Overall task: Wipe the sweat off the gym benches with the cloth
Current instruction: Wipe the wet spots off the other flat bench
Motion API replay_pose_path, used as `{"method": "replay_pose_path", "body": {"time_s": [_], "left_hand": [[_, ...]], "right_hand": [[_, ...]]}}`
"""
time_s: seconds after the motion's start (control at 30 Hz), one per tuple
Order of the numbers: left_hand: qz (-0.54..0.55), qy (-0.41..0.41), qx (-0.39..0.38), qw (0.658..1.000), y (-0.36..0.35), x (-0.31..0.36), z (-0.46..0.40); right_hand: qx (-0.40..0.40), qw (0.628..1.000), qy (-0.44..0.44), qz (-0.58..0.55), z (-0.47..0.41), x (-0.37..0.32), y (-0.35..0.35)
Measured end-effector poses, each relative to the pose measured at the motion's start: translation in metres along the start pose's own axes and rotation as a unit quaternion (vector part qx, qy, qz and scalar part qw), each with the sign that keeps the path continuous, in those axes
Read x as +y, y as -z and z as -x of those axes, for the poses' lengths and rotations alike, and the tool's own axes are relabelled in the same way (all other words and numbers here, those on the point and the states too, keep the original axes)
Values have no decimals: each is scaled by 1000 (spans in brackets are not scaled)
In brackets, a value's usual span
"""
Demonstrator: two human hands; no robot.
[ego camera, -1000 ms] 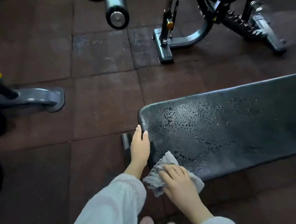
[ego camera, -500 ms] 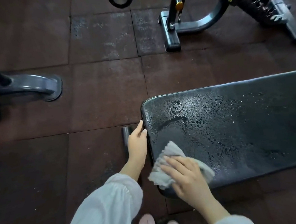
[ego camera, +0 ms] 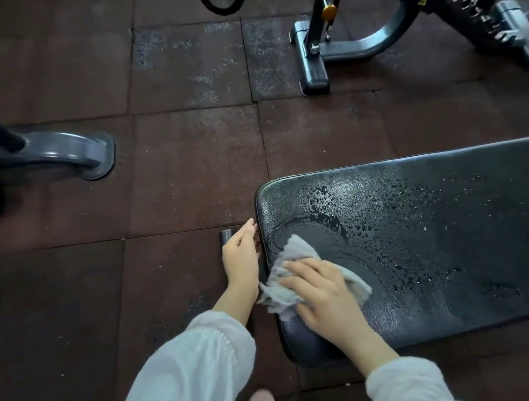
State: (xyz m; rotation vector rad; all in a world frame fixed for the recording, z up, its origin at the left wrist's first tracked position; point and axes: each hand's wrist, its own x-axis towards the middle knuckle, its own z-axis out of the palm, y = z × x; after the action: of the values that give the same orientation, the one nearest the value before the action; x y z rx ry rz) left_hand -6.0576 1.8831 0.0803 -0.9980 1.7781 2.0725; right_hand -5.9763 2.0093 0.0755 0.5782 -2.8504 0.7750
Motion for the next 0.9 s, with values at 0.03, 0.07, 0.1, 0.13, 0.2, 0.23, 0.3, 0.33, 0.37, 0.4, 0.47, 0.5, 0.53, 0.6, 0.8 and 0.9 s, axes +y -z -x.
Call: {"method": "replay_pose_path", "body": {"time_s": [0.03, 0.07, 0.1, 0.13, 0.2, 0.23, 0.3, 0.33, 0.37, 0.4, 0.47, 0.5, 0.53, 0.6, 0.8, 0.9], "left_hand": [[1, 4, 1, 1000, 0, -1, -1], [-6, -1, 6, 1000, -1, -2, -3], [-18, -11, 9, 1000, -1, -5, -5], [-29, -17, 11, 999, -1, -7, -7], [-41, -26, 14, 999, -4, -3, -5], [-45, -34, 19, 998, -7, -1, -3], [-45, -44, 17, 998, -11, 1, -3], [-44, -42, 15, 998, -13, 2, -3], [-41, -37, 18, 998, -13, 1, -3], [-38, -30, 24, 999, -14, 1, -5], [-39, -22, 26, 999, -15, 3, -8], [-40, -19, 24, 999, -16, 5, -9], [-41, -18, 19, 999, -17, 7, -9], [-45, -5, 18, 999, -18, 11, -7], [-61, 2, 11, 998, -16, 8, -9], [-49, 15, 0, 999, -13, 8, -11]], "right_hand": [[19, 1000, -23, -3, 5, 8, 4], [36, 998, -55, 0, 4, 15, 8], [53, 994, -92, 7, -4, 22, 9], [71, 990, -125, 14, -16, 26, 9], [94, 982, -161, 21, -49, 28, 3], [93, 981, -166, 24, -64, 27, 0], [75, 984, -159, 34, -82, 22, -5], [63, 987, -146, 39, -83, 19, -7], [51, 990, -126, 41, -78, 18, -8], [38, 993, -101, 40, -67, 18, -8], [14, 998, -52, 35, -40, 19, -4], [9, 999, -38, 31, -28, 21, -2], [10, 999, -35, 26, -21, 24, 1], [18, 999, -39, 18, -25, 29, 5], [36, 994, -99, -6, -99, 46, -1], [53, 989, -140, -2, -133, 44, -6]]}}
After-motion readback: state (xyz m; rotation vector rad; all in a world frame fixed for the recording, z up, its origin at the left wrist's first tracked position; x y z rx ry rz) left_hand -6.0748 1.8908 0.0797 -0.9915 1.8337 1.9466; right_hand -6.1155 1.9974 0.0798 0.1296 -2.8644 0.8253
